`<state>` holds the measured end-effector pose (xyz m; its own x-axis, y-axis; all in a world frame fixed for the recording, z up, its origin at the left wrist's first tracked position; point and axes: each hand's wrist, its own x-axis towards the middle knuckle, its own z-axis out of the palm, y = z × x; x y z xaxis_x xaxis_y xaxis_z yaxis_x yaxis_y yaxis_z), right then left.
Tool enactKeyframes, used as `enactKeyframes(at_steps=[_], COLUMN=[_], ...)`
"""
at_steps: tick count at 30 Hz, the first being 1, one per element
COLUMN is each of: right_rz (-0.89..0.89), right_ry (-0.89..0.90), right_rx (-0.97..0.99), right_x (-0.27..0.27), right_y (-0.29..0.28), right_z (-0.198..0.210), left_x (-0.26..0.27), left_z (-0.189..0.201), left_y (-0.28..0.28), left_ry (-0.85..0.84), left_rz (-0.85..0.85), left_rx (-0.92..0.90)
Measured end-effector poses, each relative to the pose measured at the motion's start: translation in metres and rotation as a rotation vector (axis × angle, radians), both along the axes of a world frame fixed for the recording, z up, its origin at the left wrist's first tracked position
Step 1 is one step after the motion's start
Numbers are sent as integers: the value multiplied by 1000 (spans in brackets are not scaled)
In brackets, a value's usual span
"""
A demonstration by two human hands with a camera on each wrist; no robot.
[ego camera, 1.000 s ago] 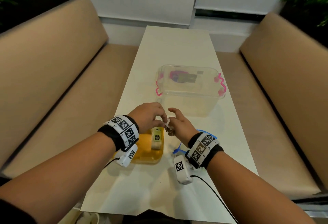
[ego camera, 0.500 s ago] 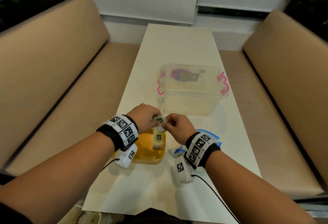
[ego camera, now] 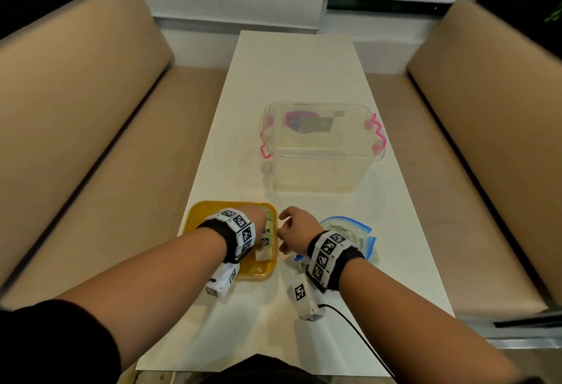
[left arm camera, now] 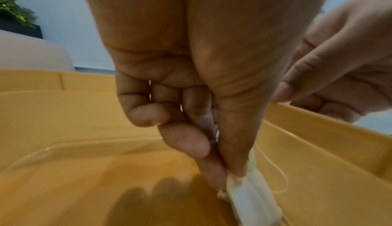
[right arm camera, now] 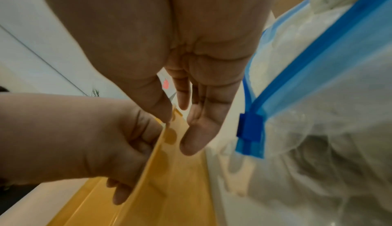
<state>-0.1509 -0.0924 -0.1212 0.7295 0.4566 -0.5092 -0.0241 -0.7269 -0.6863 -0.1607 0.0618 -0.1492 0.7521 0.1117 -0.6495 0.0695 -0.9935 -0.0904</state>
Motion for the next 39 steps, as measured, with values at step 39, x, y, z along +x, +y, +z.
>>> enactKeyframes(at_steps=[39], right_rz=[6], right_ry=[-465], right_rx=[84], right_x=[54], right_y=[-121], right_z=[28], left_x=[7], left_z=[94], left_y=[-99], left_ry=[-378], left_rz=[13], left_rx=[-469])
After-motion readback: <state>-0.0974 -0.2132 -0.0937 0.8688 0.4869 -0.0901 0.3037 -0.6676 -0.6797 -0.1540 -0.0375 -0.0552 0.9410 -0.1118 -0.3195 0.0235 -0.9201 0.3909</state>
